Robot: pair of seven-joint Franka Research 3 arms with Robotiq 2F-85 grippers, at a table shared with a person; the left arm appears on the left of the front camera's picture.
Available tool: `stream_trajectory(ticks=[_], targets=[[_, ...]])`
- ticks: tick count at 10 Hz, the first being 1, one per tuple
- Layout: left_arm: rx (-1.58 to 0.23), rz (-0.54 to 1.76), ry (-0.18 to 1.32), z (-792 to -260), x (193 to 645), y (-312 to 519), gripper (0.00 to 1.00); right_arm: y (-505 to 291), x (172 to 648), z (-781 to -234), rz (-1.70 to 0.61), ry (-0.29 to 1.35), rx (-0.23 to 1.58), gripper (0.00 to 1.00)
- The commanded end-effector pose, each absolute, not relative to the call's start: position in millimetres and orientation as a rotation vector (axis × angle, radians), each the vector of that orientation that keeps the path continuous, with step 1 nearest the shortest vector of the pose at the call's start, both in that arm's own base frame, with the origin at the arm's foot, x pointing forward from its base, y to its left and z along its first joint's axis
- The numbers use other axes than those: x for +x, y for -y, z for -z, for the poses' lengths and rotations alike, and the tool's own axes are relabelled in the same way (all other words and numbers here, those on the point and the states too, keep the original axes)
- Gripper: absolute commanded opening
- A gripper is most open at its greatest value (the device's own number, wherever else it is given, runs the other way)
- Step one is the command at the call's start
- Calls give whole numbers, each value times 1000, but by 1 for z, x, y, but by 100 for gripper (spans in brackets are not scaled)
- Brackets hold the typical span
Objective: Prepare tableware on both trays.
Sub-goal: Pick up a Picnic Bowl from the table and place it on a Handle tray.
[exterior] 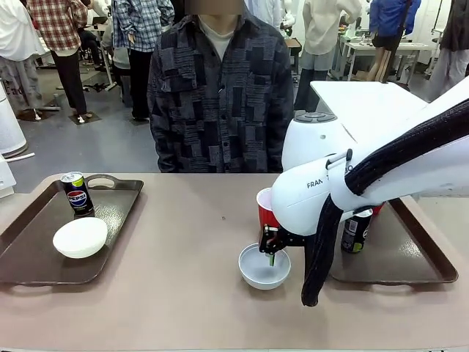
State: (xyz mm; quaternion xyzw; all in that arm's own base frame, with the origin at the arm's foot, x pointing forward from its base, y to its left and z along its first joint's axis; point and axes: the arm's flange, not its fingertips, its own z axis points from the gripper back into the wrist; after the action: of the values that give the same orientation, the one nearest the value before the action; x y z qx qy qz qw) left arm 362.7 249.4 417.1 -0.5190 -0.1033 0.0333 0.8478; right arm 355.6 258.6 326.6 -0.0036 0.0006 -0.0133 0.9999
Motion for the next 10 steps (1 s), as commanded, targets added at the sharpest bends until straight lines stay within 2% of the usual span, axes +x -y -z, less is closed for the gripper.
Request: stream_trajectory(ticks=[1,2,3,4,5,6,7,8,9,10], targets=[[-1103,-85,213,-420,362,-250,82,-268,361,-324,34,5,-22,93],[-1103,-85,213,-420,362,-250,82,-268,360,-323,30,1,-21,80],[-1103,-85,213,-420,362,-250,82,-268,360,-323,25,0,-20,73],[-1103,-85,213,-420,362,-250,82,-268,359,-322,19,-5,-21,74],[-1103,-85,213,-420,362,-250,82,-268,359,-322,19,-8,-21,53],[-1103,-85,213,-420,362,-250,82,-267,358,-322,20,-10,-19,55],[-1103,-85,213,-420,362,-250,82,-267,356,-322,18,-10,-18,34],[-1103,-85,213,-420,362,-250,82,-267,356,-322,17,-11,-17,35],[-1103,-85,213,-420,362,-250,82,-266,355,-322,17,-11,-14,14],[-1103,-85,213,-420,362,-250,82,-265,354,-322,13,-10,-13,15]])
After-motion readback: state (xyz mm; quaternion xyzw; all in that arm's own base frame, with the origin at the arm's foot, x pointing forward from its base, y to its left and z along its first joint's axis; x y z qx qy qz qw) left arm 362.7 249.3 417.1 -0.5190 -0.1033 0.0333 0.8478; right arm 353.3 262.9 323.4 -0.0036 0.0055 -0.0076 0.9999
